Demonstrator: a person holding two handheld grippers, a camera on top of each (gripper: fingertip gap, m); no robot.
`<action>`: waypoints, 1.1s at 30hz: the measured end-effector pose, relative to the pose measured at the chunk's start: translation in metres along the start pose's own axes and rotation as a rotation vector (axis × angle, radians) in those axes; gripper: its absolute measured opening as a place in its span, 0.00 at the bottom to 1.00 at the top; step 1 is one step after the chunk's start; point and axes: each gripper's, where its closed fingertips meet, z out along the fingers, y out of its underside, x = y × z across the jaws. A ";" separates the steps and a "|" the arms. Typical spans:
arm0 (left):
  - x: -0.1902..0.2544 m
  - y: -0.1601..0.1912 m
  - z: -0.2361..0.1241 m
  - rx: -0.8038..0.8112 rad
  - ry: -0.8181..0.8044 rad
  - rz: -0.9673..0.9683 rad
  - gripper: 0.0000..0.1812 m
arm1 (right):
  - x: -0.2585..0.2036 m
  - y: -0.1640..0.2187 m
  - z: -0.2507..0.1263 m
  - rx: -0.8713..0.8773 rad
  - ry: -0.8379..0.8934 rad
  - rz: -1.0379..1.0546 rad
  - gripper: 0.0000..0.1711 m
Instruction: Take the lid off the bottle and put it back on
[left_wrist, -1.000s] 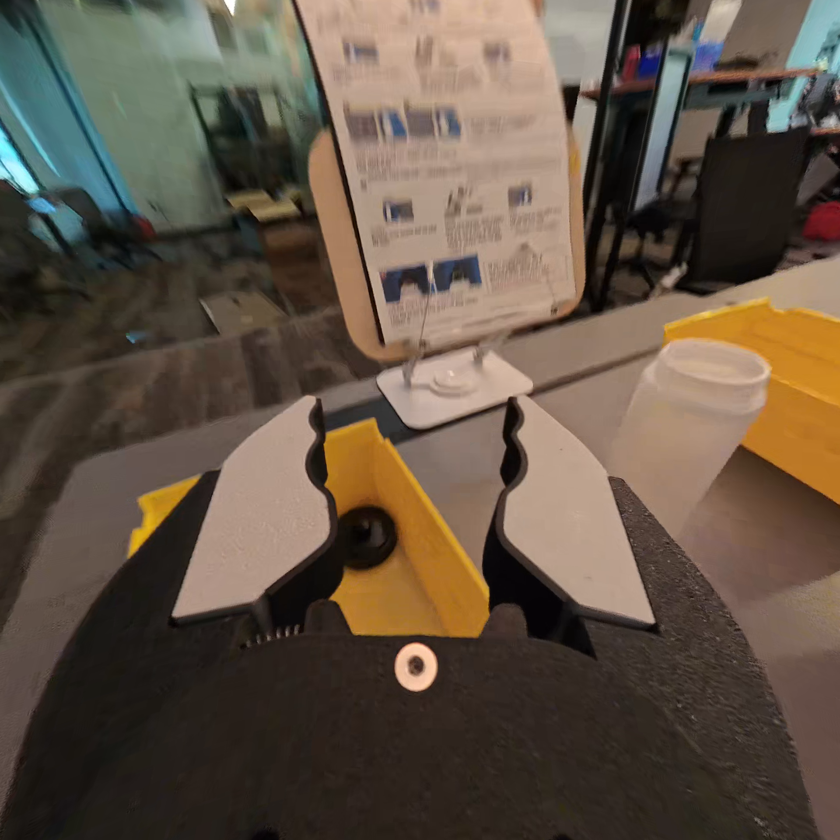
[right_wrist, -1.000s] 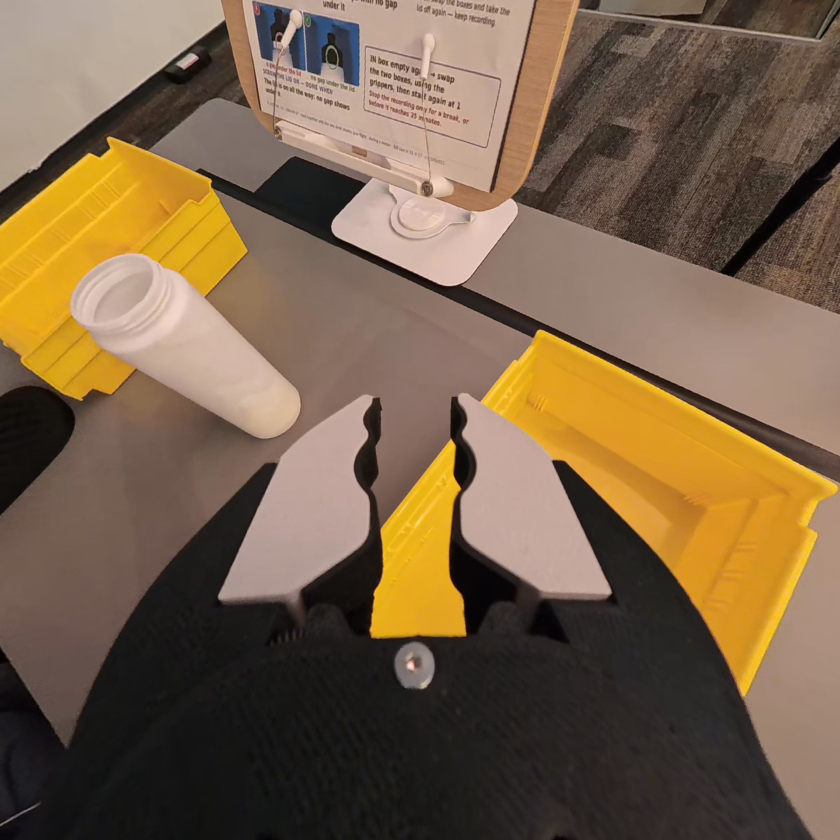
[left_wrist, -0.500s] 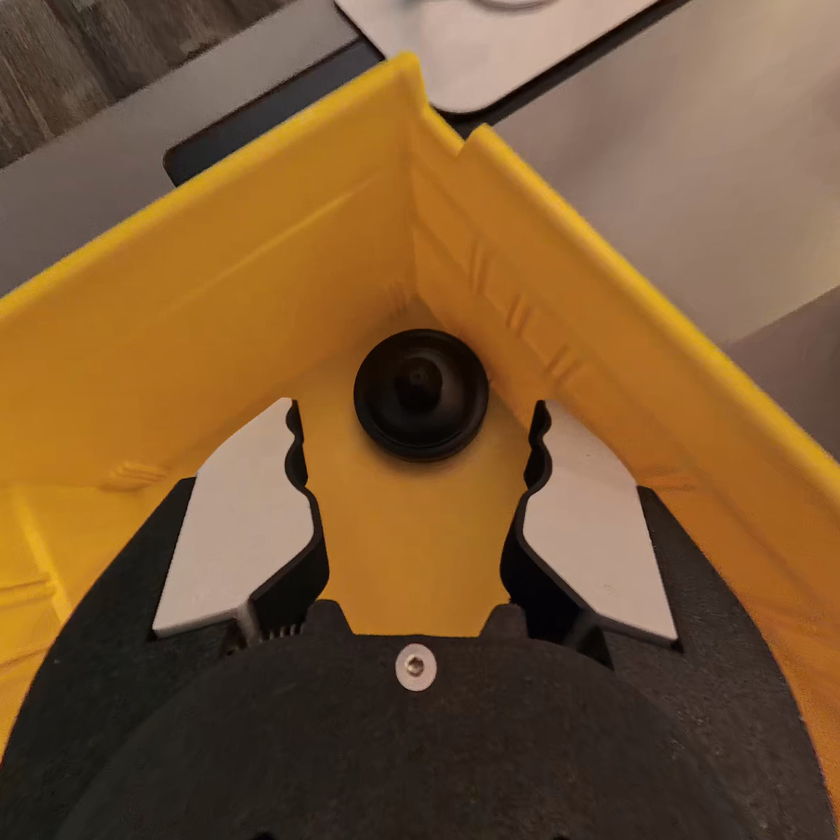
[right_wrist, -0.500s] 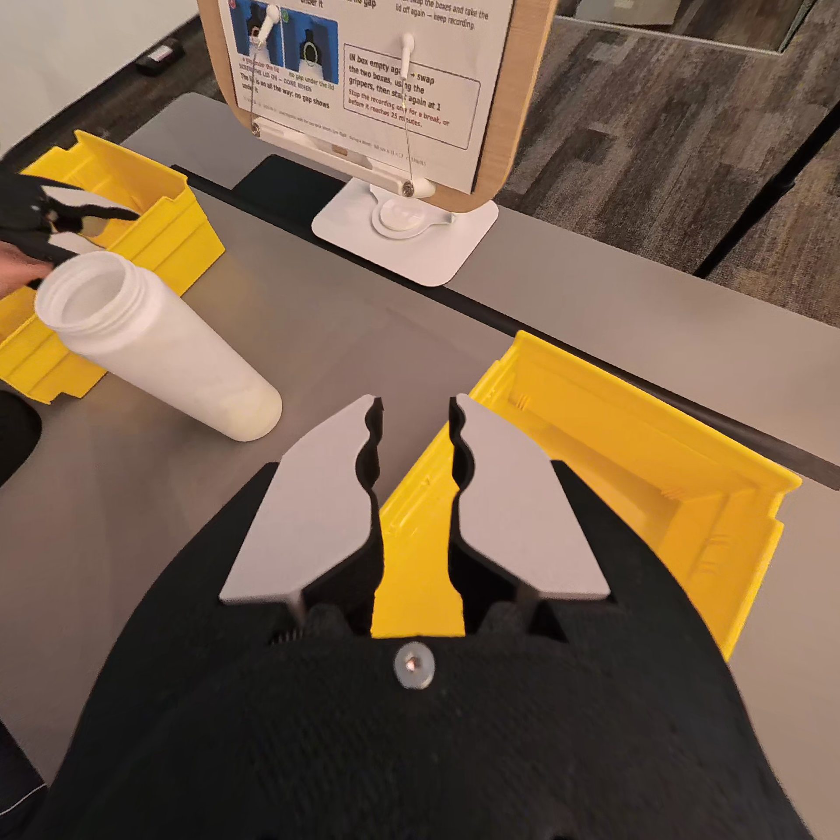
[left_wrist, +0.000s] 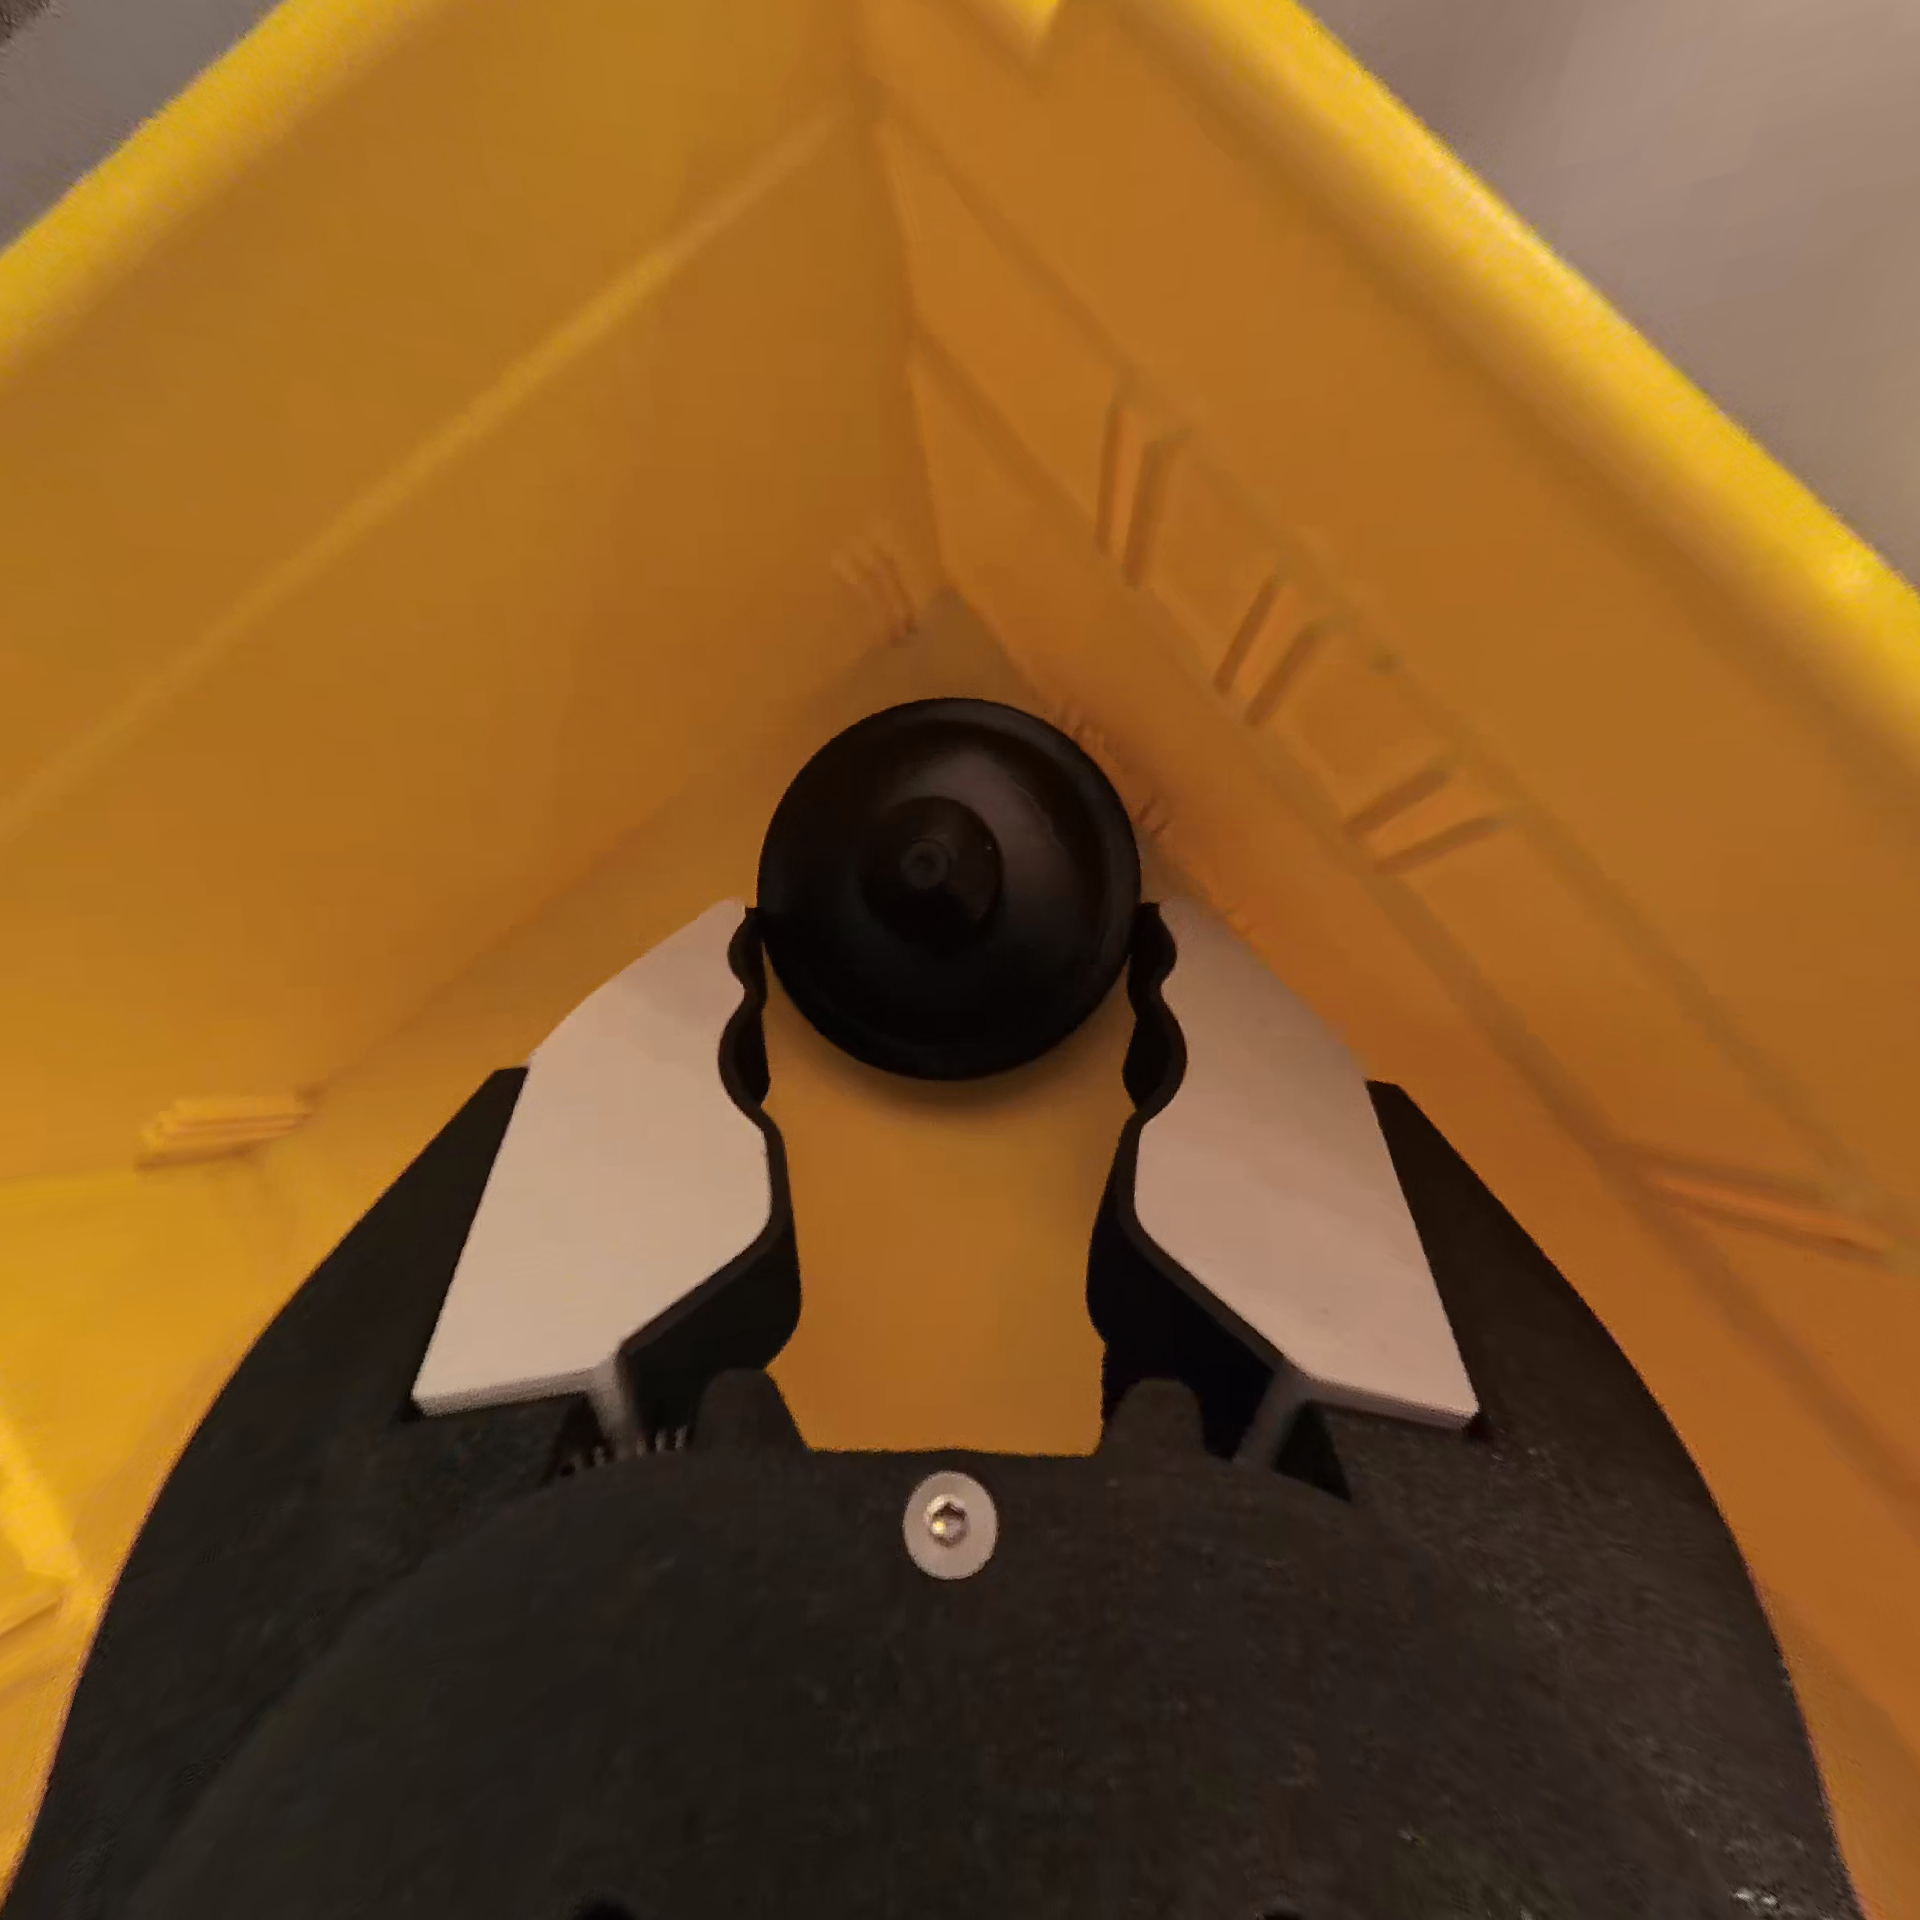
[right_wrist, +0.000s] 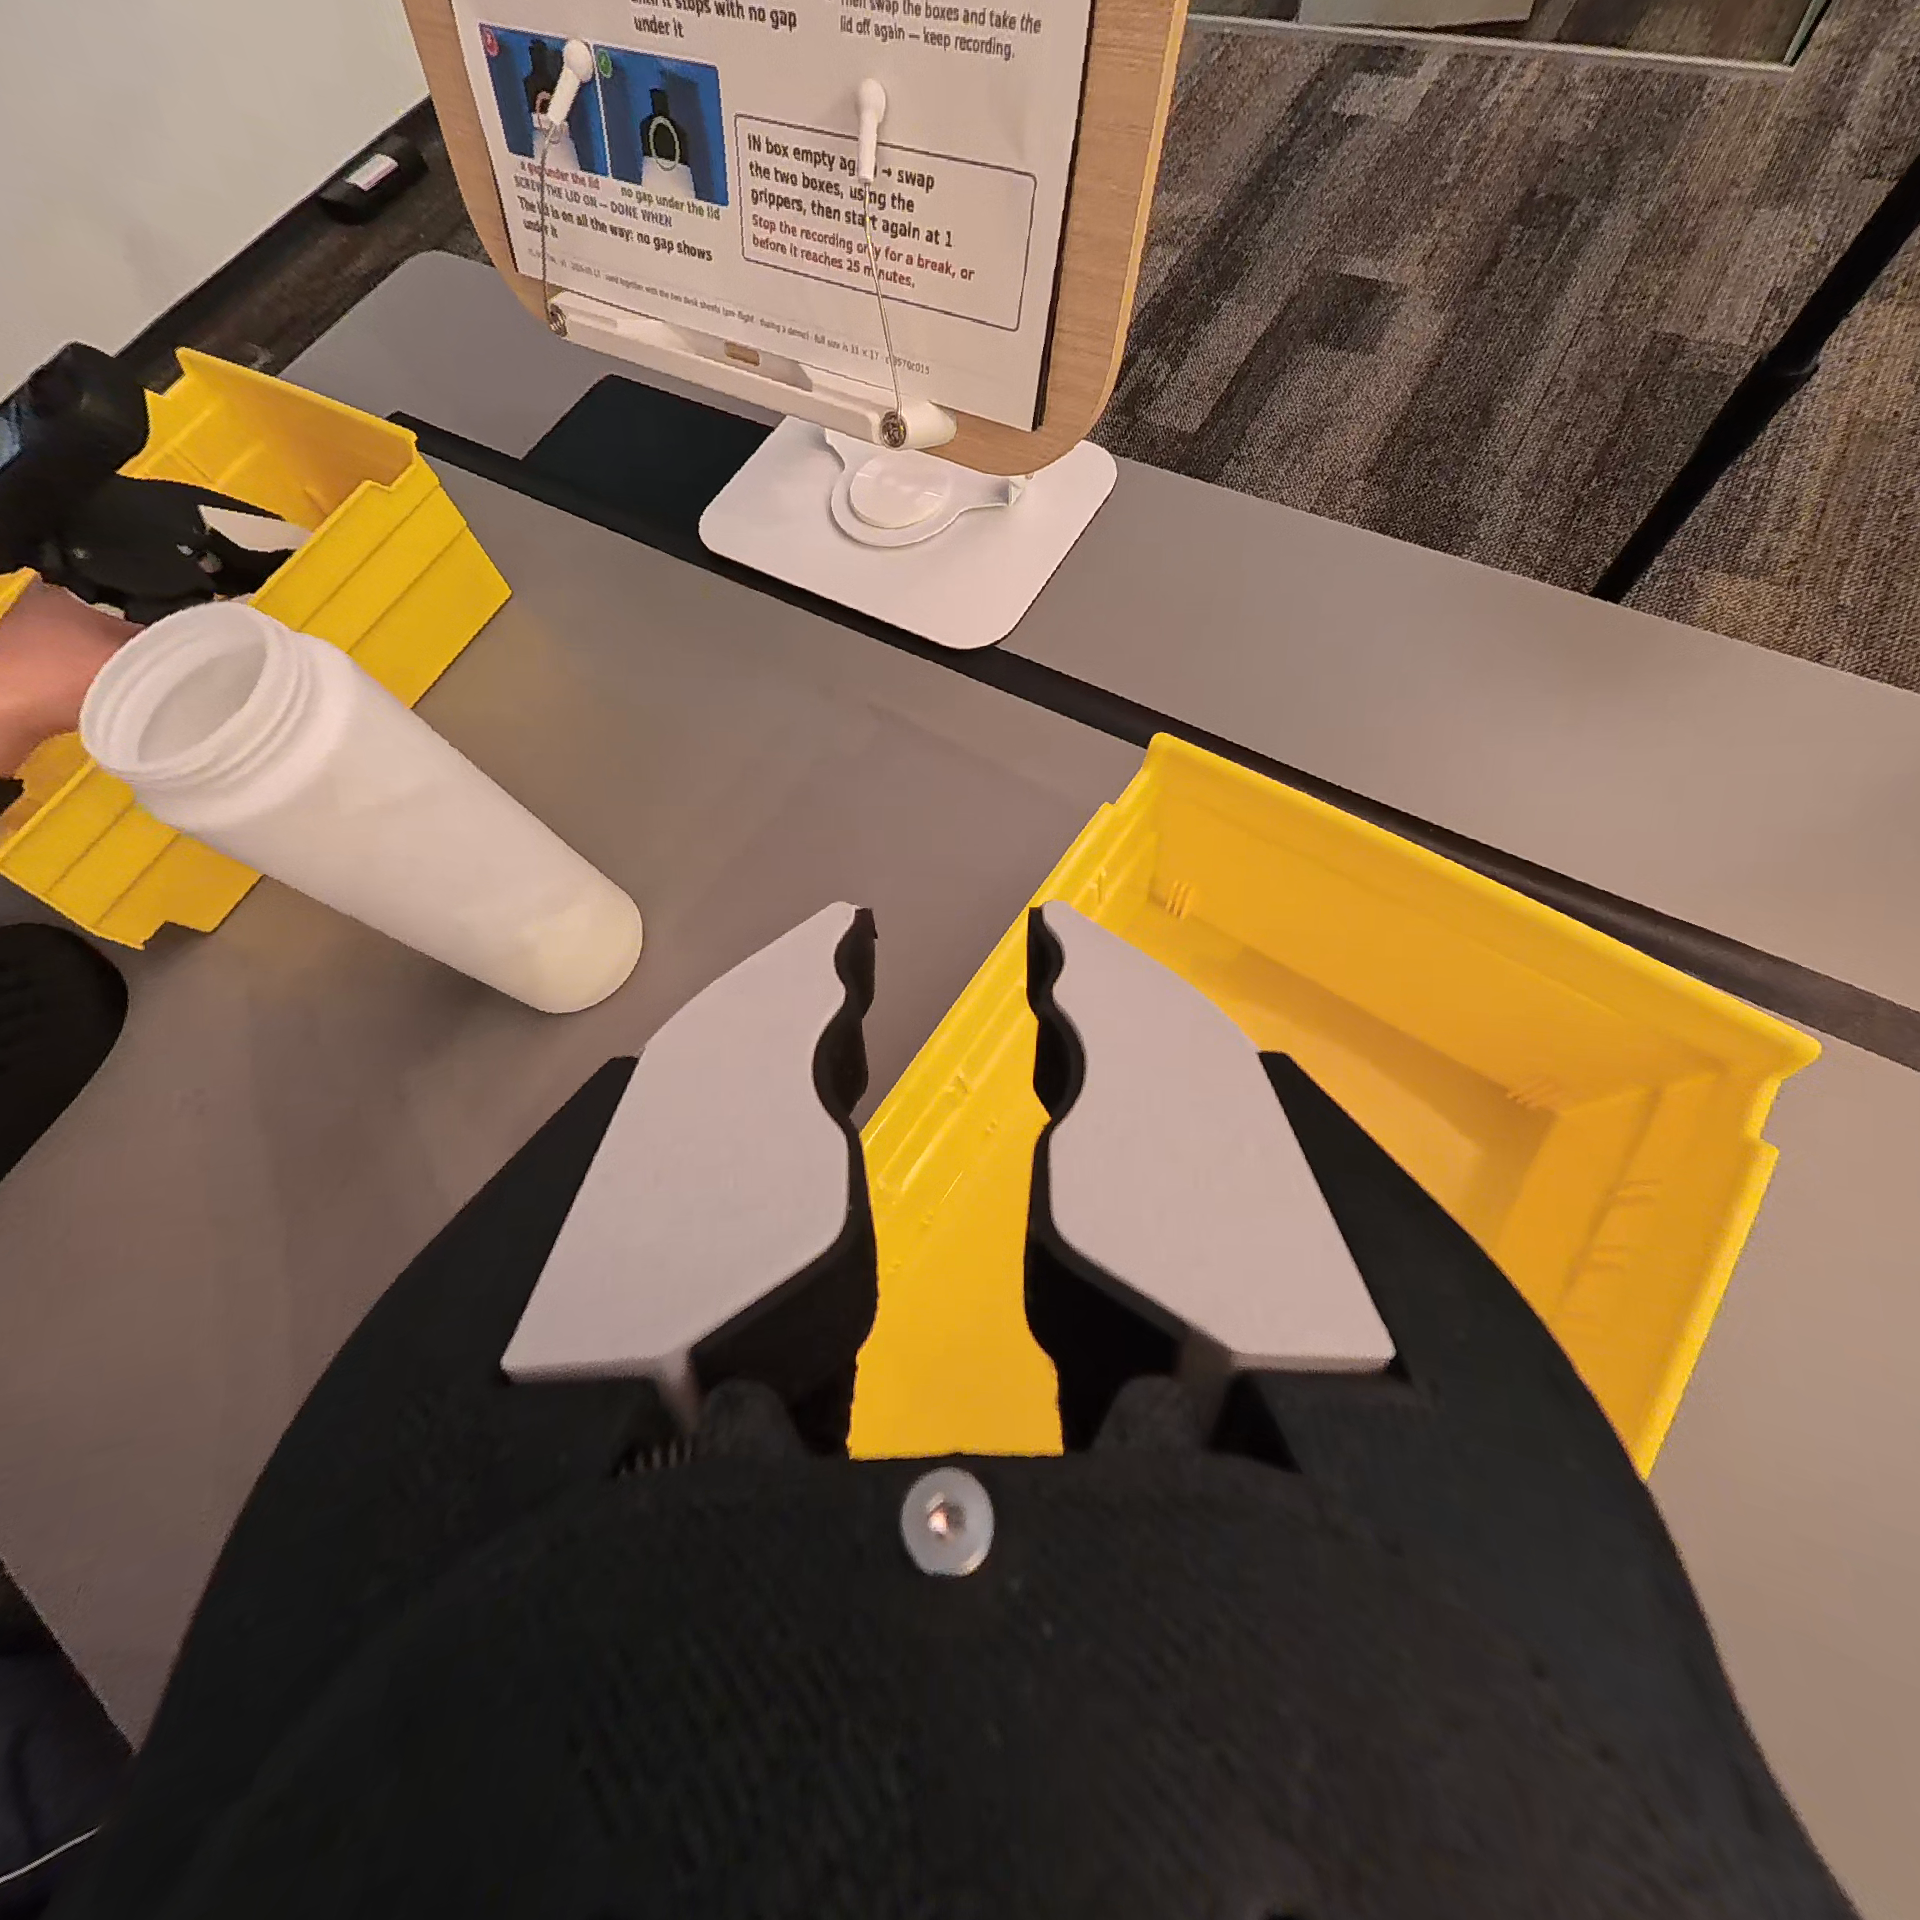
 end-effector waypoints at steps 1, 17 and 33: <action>-0.004 0.002 -0.002 -0.009 -0.025 -0.013 0.37 | 0.000 0.000 -0.001 0.003 -0.003 0.001 0.17; 0.073 -0.114 -0.186 0.556 0.012 0.104 0.37 | -0.067 -0.056 -0.031 0.369 -0.089 -0.329 0.19; 0.277 -0.131 -0.206 0.496 0.341 0.670 0.37 | -0.266 0.009 0.024 0.367 -0.702 -0.794 0.42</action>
